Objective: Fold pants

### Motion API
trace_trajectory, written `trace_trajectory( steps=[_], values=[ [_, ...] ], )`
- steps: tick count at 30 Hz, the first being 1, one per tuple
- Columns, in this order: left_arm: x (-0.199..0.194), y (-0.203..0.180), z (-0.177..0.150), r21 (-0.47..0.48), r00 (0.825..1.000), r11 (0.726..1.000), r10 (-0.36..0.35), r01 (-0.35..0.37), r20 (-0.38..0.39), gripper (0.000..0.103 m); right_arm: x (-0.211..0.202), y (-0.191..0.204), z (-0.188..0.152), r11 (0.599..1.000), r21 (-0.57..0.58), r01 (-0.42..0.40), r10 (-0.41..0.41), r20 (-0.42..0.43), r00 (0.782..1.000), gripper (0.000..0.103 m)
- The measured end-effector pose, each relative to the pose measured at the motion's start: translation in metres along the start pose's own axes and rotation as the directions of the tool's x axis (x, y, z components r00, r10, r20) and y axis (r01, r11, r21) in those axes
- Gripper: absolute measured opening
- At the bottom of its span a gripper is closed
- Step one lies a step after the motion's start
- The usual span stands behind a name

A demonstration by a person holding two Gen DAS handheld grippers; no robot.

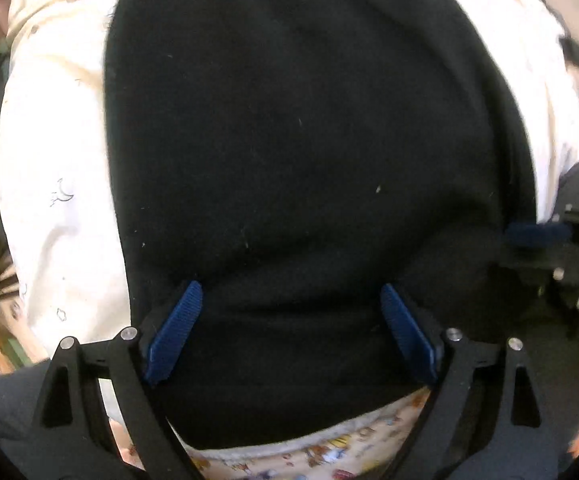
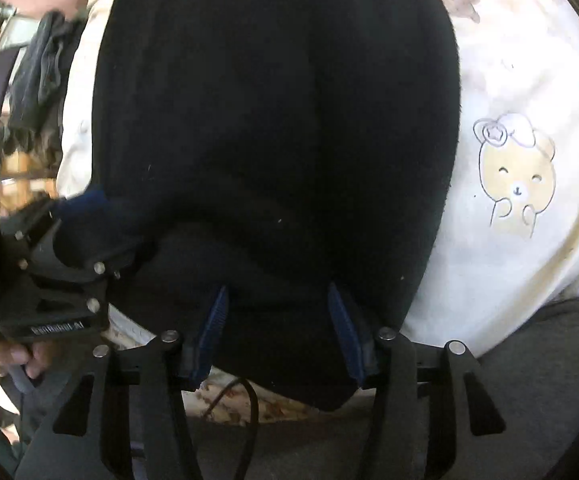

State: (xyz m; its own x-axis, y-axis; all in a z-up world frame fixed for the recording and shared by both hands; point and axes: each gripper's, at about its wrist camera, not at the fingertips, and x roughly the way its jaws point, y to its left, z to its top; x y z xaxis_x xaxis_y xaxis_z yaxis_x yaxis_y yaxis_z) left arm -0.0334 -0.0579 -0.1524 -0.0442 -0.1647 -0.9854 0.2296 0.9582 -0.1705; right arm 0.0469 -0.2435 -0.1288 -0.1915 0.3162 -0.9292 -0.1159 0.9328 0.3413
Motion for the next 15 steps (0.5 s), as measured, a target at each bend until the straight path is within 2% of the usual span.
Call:
trace_trajectory(
  steps=[2,4,6,8,9,12,13,15],
  values=[
    [-0.02,0.009,0.001,-0.05,0.998,0.998,-0.034,0.036,0.051,0.089,-0.019,-0.001,0.001,0.999,-0.026,-0.041,0.041,-0.002,0.999,0.055],
    [-0.046,0.022,0.005,-0.098,0.991,0.993,-0.048,0.061,0.123,0.089,-0.044,-0.006,0.004,0.993,-0.045,-0.111,0.113,0.06,0.992,0.056],
    [-0.075,0.039,0.015,-0.144,0.976,0.986,-0.05,0.082,0.214,0.089,-0.083,-0.018,0.016,0.976,-0.025,-0.216,0.217,0.139,0.966,0.056],
    [-0.097,0.057,0.03,-0.189,0.958,0.979,-0.019,0.076,0.285,0.09,-0.125,-0.028,0.034,0.95,-0.028,-0.311,0.309,0.23,0.923,0.057],
    [-0.108,0.066,0.039,-0.206,0.946,0.975,-0.013,0.084,0.323,0.09,-0.144,-0.032,0.041,0.945,-0.043,-0.325,0.324,0.277,0.905,0.058],
    [-0.133,0.087,0.078,-0.201,0.906,0.971,-0.034,0.13,0.422,0.088,-0.197,-0.039,0.069,0.942,-0.105,-0.32,0.333,0.422,0.843,0.066],
    [-0.138,0.092,0.093,-0.188,0.89,0.971,-0.047,0.147,0.453,0.088,-0.208,-0.042,0.082,0.942,-0.113,-0.317,0.332,0.469,0.818,0.066],
    [-0.141,0.098,0.128,-0.169,0.871,0.973,-0.054,0.155,0.488,0.086,-0.22,-0.047,0.112,0.948,-0.122,-0.295,0.312,0.539,0.782,0.066]
  ],
)
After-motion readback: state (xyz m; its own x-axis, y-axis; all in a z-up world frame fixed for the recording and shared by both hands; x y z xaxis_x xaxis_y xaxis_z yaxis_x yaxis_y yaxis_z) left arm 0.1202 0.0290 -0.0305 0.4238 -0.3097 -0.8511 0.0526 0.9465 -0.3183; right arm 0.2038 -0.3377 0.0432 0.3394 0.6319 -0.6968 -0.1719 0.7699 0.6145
